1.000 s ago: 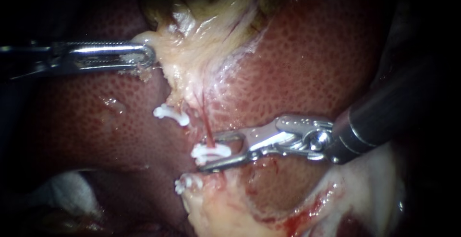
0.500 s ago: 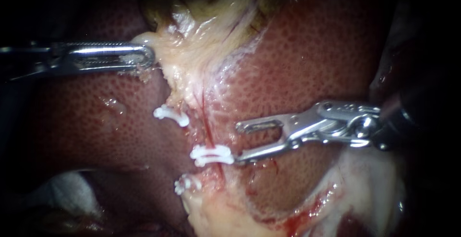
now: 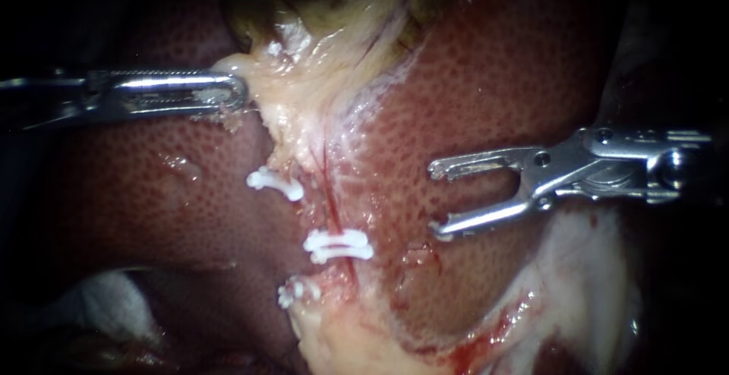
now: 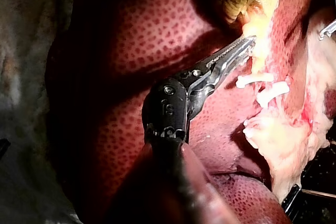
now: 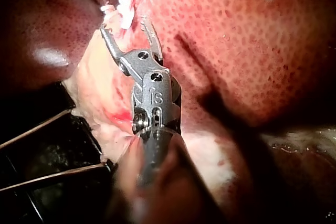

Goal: Going back second clip right tube

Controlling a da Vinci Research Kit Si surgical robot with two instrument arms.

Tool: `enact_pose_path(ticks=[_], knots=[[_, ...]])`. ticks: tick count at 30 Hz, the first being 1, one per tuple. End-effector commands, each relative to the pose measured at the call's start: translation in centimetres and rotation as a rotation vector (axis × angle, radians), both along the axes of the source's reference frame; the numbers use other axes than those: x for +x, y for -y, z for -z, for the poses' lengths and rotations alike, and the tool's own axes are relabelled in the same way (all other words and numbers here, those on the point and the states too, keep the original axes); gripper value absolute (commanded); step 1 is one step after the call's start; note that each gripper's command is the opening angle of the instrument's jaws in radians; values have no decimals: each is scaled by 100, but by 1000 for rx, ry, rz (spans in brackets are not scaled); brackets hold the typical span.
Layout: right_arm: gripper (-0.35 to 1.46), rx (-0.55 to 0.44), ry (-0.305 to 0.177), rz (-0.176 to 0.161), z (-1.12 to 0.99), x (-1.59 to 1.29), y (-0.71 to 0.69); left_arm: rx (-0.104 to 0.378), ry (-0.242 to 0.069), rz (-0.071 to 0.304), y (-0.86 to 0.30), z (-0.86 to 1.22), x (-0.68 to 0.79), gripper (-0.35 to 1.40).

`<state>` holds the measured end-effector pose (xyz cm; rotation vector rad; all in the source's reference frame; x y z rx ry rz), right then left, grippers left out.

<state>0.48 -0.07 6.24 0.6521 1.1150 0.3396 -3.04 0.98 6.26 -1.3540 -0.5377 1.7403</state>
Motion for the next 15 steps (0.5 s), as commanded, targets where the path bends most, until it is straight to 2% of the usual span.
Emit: enact_pose_path(ticks=[1,8,13,15], knots=[[49,0,0,0,-1,-1,0,1,-9,-9,3,-7,-5,-35],[50,0,0,2,0,-3,0,1,-33,-48,8,-47,-42,-35],[50,0,-1,2,-1,-5,0,6,-38,-59,9,-61,-62,-35],[50,0,-1,2,-1,-5,0,6,-39,-64,10,-64,-65,-35]])
